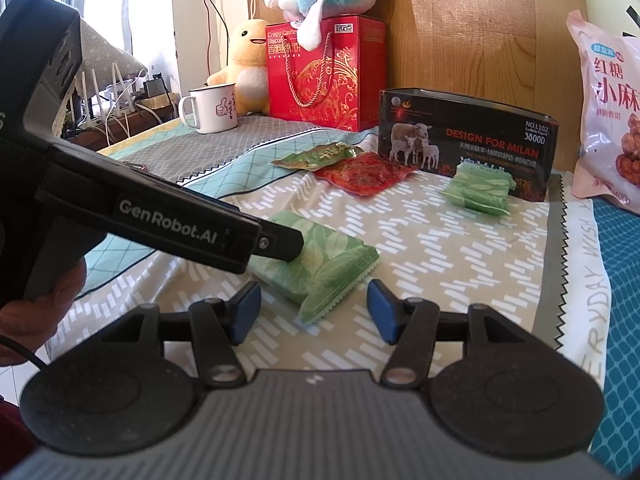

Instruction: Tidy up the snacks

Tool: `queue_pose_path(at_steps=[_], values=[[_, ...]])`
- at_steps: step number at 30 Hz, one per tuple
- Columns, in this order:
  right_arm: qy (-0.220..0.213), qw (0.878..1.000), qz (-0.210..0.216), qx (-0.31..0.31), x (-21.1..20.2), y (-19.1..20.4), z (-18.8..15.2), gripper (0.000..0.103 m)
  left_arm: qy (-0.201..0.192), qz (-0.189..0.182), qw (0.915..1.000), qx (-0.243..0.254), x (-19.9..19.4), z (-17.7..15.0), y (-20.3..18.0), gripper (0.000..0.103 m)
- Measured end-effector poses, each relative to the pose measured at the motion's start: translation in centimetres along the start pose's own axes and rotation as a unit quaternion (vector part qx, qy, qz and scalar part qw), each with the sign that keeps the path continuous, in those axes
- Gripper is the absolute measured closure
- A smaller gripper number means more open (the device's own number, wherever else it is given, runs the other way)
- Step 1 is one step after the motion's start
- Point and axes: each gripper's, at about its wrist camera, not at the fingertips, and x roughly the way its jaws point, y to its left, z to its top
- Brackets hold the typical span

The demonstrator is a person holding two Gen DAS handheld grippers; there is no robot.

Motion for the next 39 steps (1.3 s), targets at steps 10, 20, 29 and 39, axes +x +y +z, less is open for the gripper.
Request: queue_pose_path(at_steps=[10,20,29,39], values=[[0.001,1.0,-0.001,-0.004,0.0,0.1,0.0,0.041,0.015,-0.024,0.9995,-0.016,0.2,0.2,0.4,0.037],[0.001,1.0,-0.005,-0.018,0.1,0.4,0.0,0.061,0.018,-0.056,0.9981,-0.018,0.3,0.2,0.2,0.052],[-0.005,1.0,0.006,-0.004,-0.1,0.3,0.0,0.078,0.025,-0.11,0.991,-0.073,0.3,0.1,1.8,0.064],[-0.076,0.997,-0.02,0.004,-0.3,-3.5,7.4,0.08,-0.033,-0.151,0.9854,-0.071,0.1,8.8,2.0,0.067]])
